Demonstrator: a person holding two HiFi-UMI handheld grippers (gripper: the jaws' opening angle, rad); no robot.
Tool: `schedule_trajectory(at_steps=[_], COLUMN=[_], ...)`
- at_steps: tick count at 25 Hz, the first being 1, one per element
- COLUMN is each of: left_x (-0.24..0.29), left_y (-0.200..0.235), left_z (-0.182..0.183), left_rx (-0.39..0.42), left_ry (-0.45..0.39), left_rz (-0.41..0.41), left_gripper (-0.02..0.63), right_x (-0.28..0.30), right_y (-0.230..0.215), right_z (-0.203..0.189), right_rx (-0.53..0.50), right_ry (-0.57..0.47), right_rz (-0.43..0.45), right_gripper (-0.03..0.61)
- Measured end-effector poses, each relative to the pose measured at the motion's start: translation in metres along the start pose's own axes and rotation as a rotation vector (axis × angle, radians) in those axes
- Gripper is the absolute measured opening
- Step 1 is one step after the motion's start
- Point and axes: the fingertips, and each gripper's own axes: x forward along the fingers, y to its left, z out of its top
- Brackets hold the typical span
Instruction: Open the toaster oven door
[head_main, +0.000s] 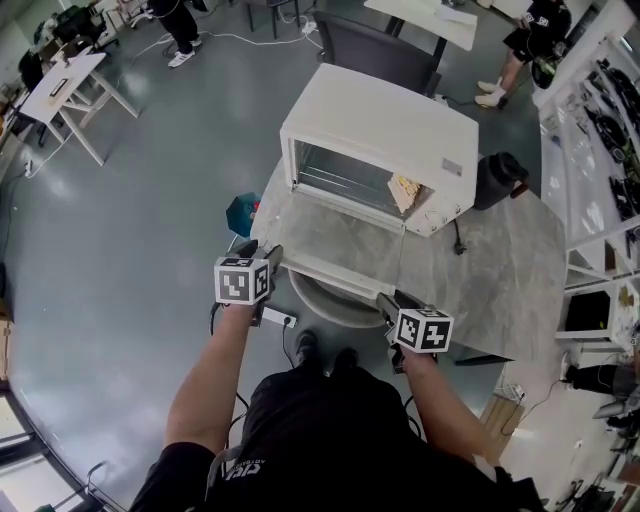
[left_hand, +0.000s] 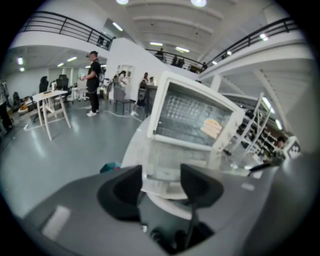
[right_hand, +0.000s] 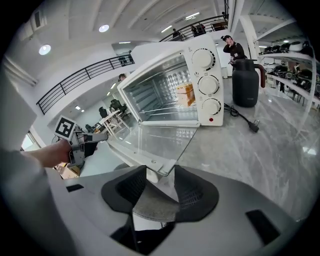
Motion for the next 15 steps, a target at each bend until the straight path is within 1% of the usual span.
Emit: schedule_trajectory(at_steps=[8,15], left_x=[0.011,0.020], left_y=[0.003,0.004], left_z=[-0.019,-0.032], left_rx=[0.023,-0.005], left_ry=[0.057,0.094], left_rz=[-0.004,-0.013], left_gripper=[0.244,0.240], right_x=[0.013,0.018], right_y=[-0.004,-0.007], right_z=[-0.017,-0.026], right_rx=[0.012,0.037], right_ry=[0.035,0.054], right_rz=[-0.016,-0.021], right_gripper=[0.167,0.167])
